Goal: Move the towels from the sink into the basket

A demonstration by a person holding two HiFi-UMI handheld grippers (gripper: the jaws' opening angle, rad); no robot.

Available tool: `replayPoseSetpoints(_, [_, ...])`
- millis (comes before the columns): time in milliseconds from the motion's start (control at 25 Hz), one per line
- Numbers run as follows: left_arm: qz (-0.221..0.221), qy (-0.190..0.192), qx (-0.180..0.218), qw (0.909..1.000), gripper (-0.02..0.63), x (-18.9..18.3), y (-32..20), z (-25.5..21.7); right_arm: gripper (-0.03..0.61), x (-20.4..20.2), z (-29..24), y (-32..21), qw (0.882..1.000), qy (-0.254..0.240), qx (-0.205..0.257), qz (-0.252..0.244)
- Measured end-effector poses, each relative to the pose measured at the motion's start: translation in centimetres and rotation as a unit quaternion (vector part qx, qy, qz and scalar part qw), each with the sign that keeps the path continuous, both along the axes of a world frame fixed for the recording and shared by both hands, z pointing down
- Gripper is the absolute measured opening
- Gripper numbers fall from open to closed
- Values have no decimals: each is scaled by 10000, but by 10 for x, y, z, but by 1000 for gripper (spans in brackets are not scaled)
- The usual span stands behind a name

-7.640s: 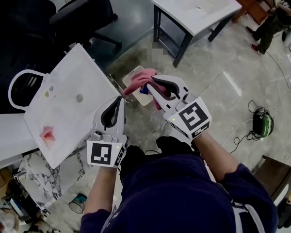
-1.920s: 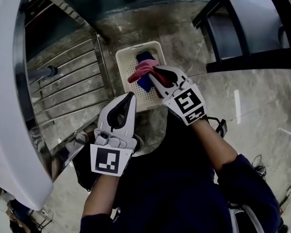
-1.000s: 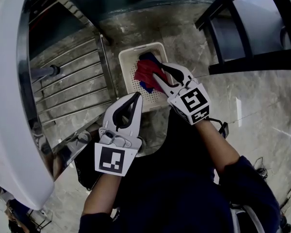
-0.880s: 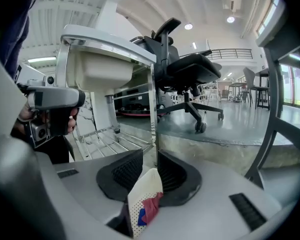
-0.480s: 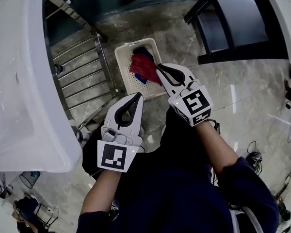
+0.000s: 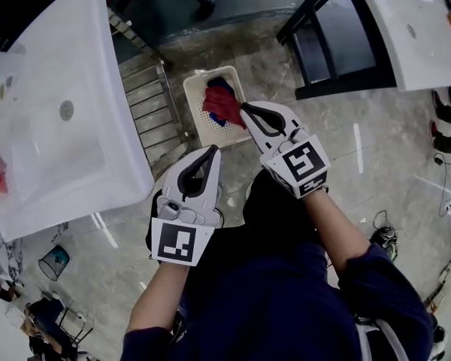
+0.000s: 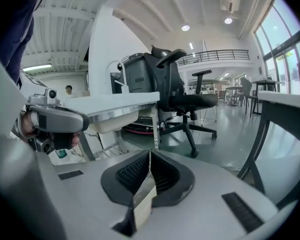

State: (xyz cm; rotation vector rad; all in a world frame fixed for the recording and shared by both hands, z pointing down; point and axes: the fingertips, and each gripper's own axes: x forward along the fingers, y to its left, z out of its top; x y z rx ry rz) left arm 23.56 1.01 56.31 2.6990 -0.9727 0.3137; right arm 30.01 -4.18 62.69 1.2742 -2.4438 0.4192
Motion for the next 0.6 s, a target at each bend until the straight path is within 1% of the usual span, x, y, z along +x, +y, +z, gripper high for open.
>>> replayPoseSetpoints(240, [-65, -11, 33, 10000, 3, 3, 2, -59, 12, 9, -58, 9, 10000, 22, 19, -11])
replayPoseSetpoints(480, [-130, -84, 76, 9999, 3, 7, 9, -113, 9, 22, -107, 26, 10000, -12, -90, -3])
replayPoseSetpoints(600, [-204, -112, 117, 9997, 3, 8, 13, -138, 9, 30, -135, 34, 10000, -50, -45, 9])
